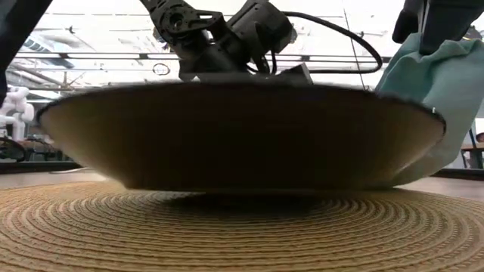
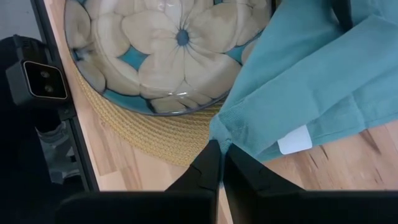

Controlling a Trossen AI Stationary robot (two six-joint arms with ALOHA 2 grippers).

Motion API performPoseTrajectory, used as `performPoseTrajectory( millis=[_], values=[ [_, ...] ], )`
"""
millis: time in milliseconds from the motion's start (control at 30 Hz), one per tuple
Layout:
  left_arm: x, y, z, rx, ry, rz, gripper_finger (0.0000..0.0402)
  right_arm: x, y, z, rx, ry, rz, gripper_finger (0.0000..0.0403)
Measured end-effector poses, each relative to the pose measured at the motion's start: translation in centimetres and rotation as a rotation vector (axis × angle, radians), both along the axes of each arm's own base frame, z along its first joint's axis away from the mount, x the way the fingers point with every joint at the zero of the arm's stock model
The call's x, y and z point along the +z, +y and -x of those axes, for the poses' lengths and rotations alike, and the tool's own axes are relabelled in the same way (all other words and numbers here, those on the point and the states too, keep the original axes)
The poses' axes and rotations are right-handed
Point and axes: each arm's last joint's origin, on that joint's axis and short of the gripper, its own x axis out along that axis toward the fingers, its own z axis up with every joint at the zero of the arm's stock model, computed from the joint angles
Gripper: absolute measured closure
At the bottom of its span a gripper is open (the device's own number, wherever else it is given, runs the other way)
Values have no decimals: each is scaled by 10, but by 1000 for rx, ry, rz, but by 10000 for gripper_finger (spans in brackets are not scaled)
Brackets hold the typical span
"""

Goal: Set table place
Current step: Fold the blue table napkin

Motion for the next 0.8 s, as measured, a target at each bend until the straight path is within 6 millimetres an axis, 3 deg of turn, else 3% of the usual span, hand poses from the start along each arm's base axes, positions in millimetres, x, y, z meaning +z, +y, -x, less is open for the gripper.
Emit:
performPoseTrajectory(
  millis=[533,800],
  values=[
    [0,-4,0,-42,2,-46,236,0,0,0,-2,-2,-2,403],
    [-1,-6,1,-100,7,-57,308,0,0,0,-2,-1,-2,403]
  ],
)
